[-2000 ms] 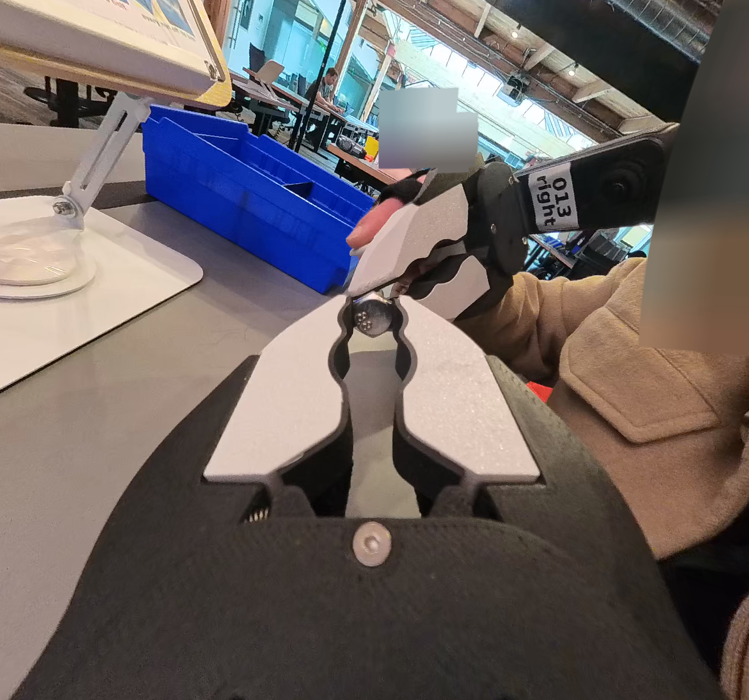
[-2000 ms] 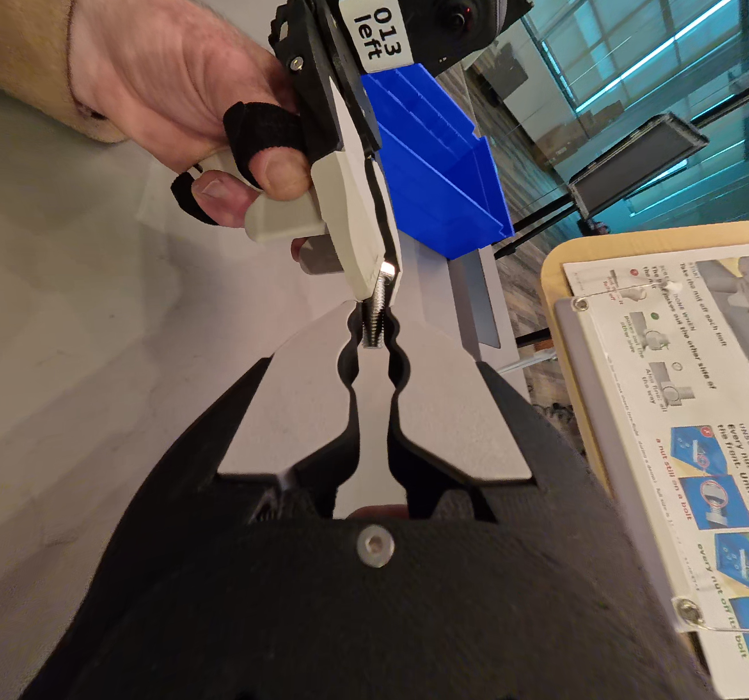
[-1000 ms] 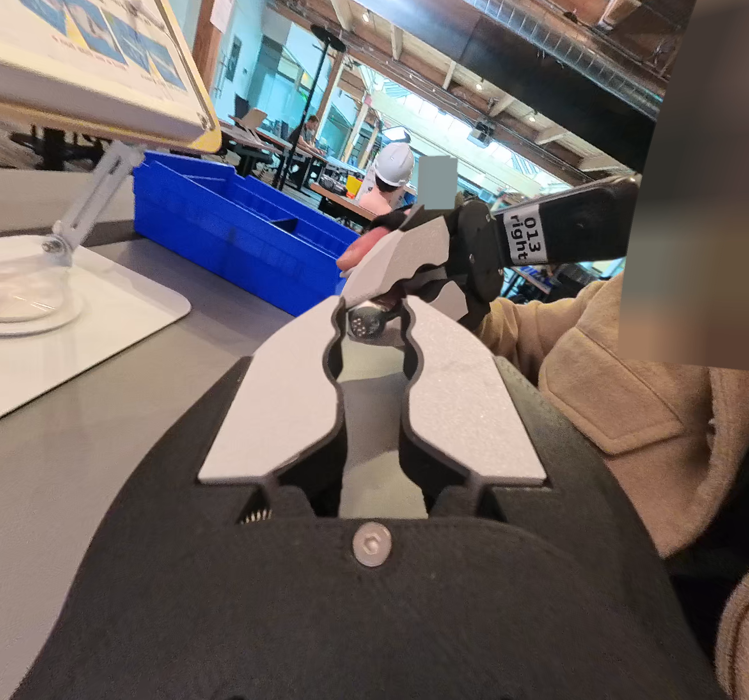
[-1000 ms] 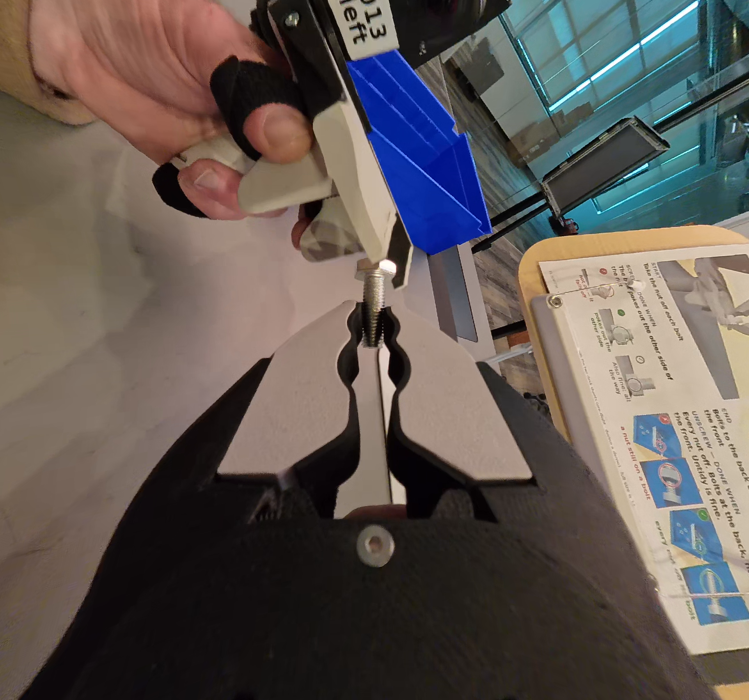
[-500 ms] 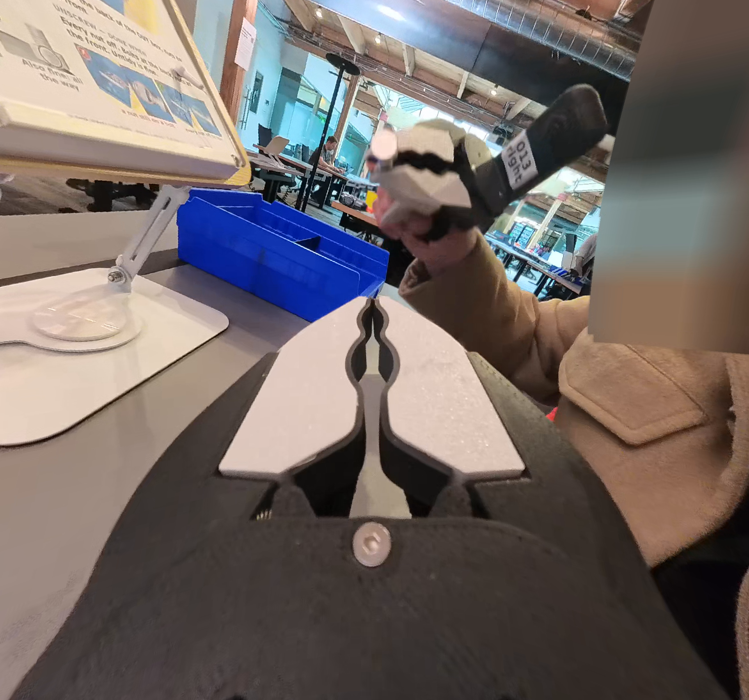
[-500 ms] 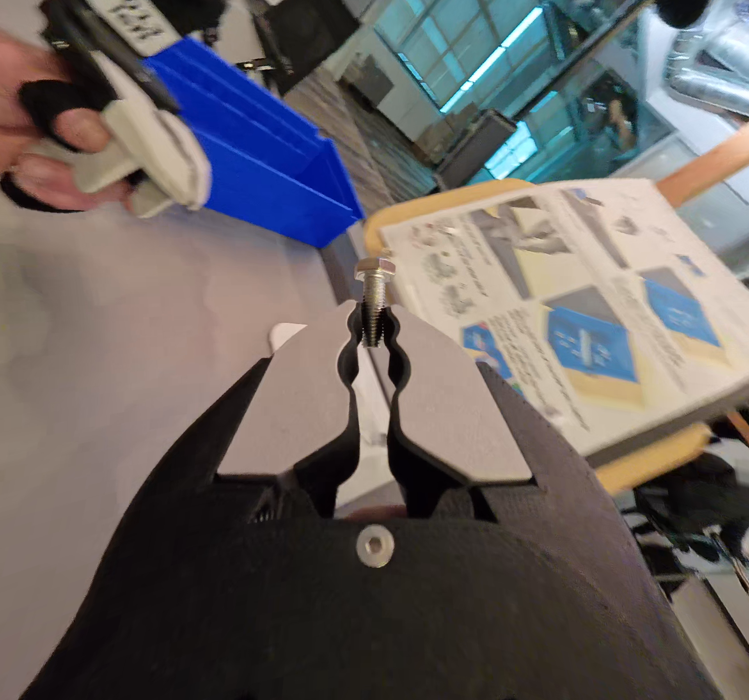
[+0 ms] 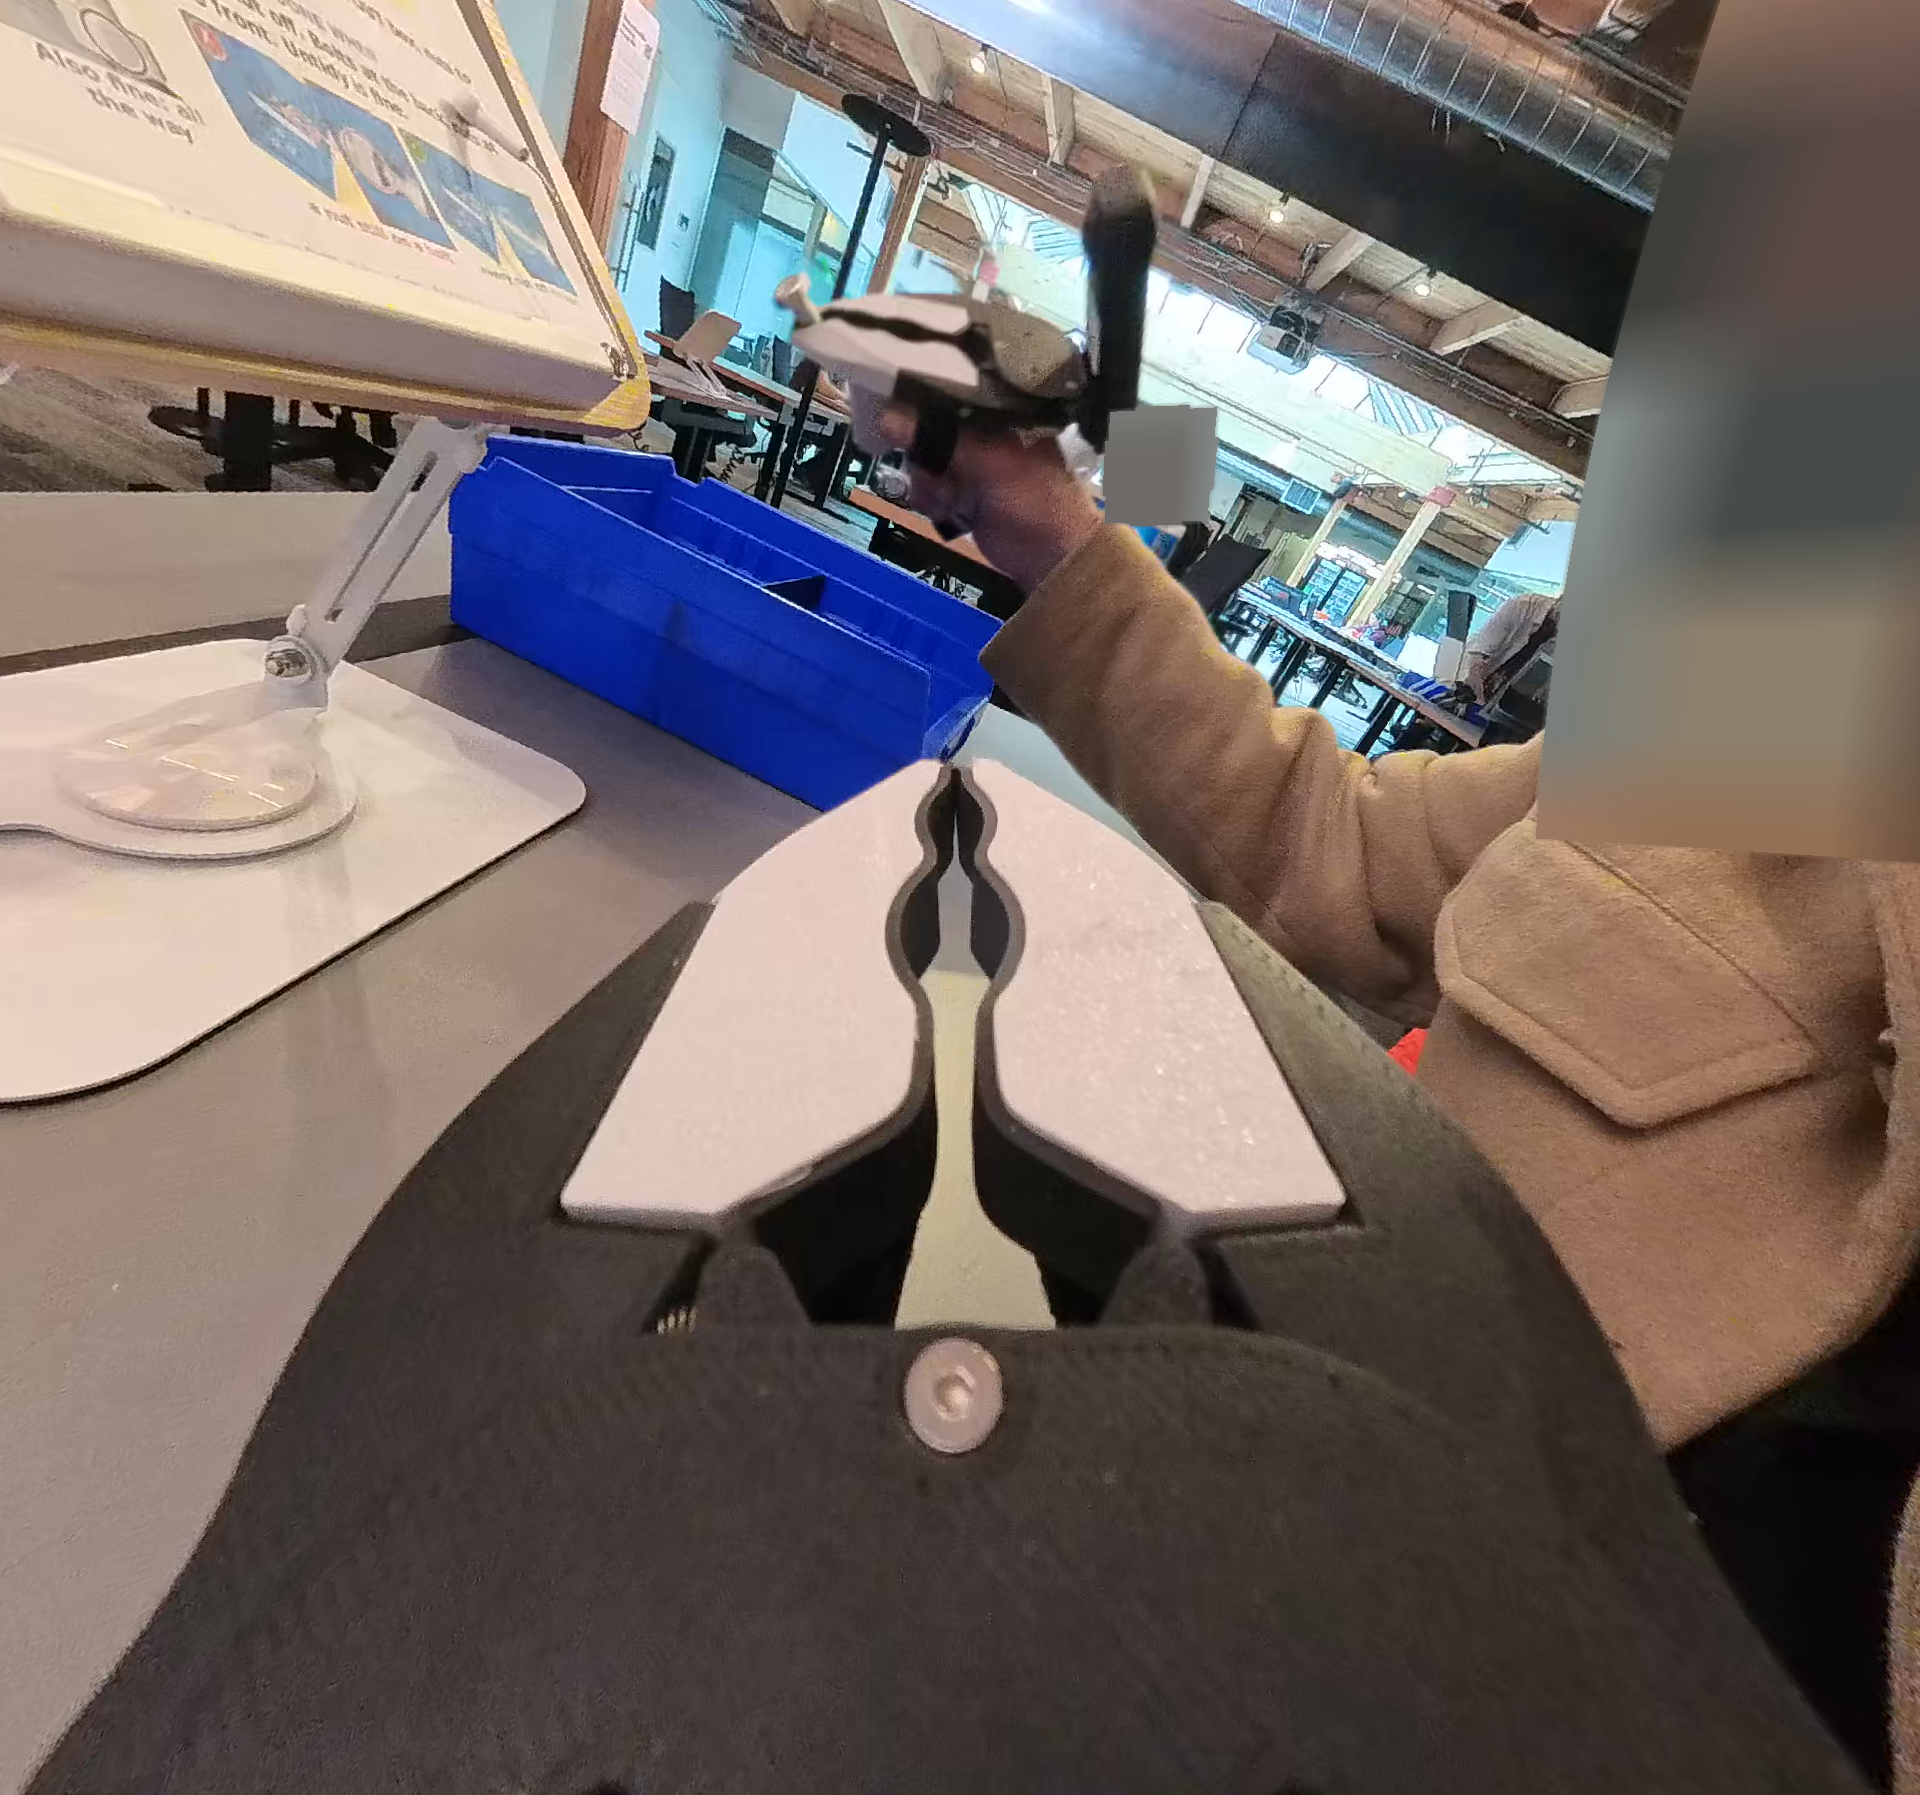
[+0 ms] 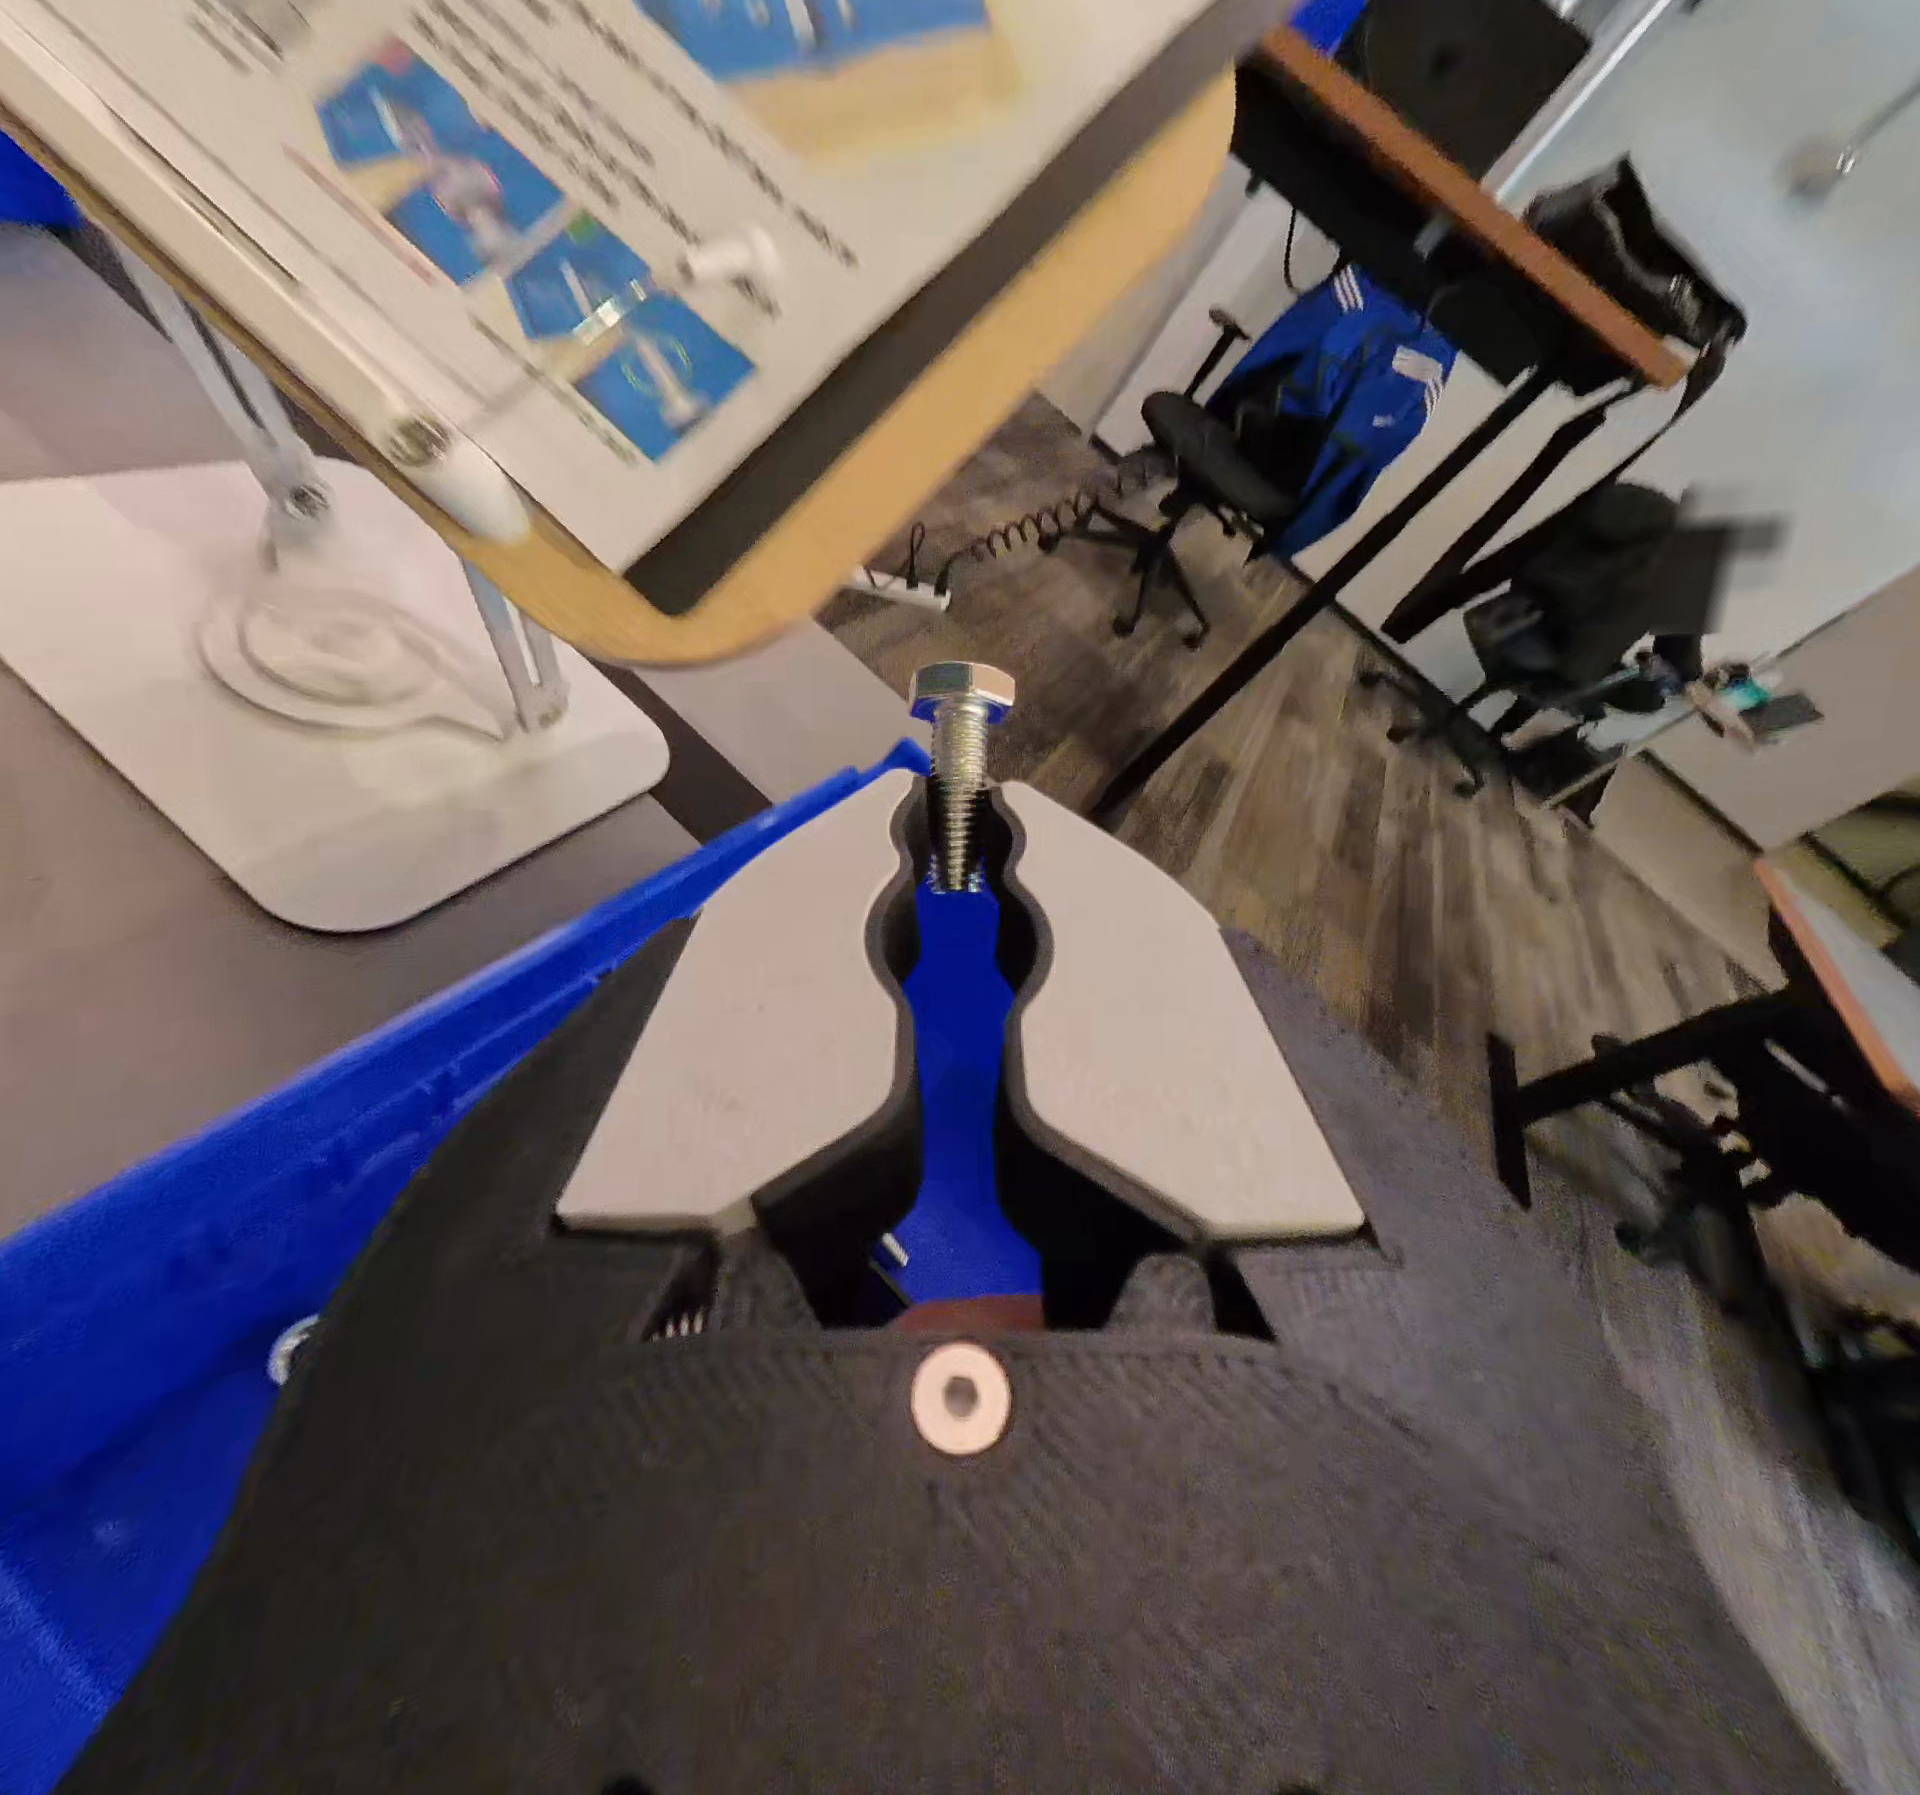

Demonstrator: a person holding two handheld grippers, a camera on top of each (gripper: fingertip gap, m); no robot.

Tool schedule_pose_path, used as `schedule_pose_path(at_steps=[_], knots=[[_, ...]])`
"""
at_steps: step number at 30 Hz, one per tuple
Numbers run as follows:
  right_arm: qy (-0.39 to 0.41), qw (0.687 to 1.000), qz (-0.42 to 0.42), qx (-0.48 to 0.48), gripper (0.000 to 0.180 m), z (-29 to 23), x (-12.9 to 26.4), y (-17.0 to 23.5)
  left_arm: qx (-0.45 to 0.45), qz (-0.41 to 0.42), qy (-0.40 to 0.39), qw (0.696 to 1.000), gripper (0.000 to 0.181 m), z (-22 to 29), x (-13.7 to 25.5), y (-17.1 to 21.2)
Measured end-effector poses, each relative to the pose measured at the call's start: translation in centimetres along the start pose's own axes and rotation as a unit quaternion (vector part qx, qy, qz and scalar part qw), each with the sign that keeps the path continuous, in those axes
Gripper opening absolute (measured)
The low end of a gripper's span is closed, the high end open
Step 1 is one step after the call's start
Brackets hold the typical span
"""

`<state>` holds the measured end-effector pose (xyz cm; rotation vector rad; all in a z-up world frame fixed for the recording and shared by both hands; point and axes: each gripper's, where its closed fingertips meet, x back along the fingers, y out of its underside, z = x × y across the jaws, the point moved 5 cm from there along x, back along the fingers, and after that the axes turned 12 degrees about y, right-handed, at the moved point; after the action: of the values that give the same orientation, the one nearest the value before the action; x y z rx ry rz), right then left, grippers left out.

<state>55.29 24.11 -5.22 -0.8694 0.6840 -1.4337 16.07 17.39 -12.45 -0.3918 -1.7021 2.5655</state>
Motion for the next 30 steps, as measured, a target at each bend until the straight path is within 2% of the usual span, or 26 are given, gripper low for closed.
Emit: schedule_pose_path(at_steps=[7,14,20,27,30], knots=[[-0.015,0.993,-0.121,0.004,0.010,-1.5,-3.4,5.8,0.007,-0.002,0.005,1.000,0.000,-0.1,0.0,0.2],[-0.019,0.979,-0.203,0.018,0.009,-2.3,-4.6,8.7,0.016,-0.001,0.008,1.000,0.000,-0.2,0.0,0.3],[-0.033,0.970,-0.239,0.003,0.010,-3.1,-5.1,10.3,0.019,-0.002,0.008,1.000,0.000,-0.4,-0.1,0.3],[-0.032,0.971,-0.236,-0.022,0.010,-3.0,-5.3,10.2,0.022,-0.004,0.008,1.000,0.000,-0.8,-0.2,0.3],[-0.024,0.972,-0.232,-0.029,0.022,-2.8,-5.4,10.1,0.023,-0.003,0.008,1.000,0.000,-1.1,-0.3,0.3]])
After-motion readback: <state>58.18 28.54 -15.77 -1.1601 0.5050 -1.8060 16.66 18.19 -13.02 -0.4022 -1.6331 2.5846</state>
